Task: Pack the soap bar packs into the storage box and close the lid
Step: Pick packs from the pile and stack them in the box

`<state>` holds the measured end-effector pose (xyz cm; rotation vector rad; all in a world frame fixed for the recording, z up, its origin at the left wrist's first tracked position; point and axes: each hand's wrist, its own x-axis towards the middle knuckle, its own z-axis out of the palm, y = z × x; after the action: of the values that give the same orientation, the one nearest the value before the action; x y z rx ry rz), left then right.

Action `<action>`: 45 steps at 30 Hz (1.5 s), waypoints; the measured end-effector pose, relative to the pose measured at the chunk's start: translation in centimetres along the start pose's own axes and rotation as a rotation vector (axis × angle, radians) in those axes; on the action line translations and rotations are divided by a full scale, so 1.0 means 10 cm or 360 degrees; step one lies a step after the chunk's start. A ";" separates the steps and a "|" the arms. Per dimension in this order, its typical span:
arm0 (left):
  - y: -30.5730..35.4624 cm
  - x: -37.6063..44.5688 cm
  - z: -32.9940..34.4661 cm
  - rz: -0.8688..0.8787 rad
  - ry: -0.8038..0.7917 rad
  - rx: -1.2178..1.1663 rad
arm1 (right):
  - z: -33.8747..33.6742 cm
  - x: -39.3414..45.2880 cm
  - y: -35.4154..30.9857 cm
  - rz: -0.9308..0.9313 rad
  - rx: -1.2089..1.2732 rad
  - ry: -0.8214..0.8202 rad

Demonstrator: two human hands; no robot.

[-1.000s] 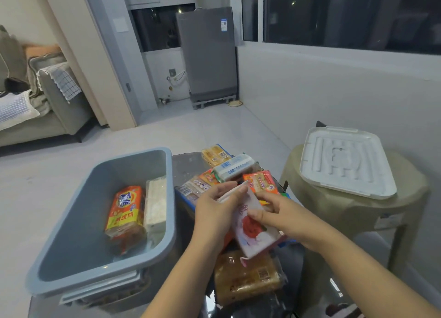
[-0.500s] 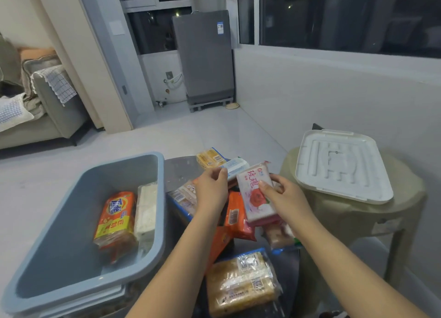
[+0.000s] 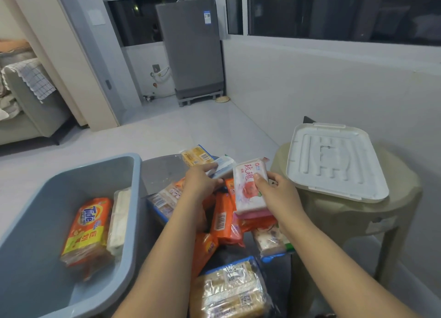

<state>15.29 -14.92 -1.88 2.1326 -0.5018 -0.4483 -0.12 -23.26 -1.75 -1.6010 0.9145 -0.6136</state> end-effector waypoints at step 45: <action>0.27 -1.75 -0.95 0.0422 -0.0124 -0.0843 | 0.38 -1.01 -0.92 -0.0072 0.1112 -0.0516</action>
<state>4.42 -1.10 7.91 1.5226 -0.6221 -0.4545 -0.60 -12.25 7.16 -1.0427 0.3572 -0.5959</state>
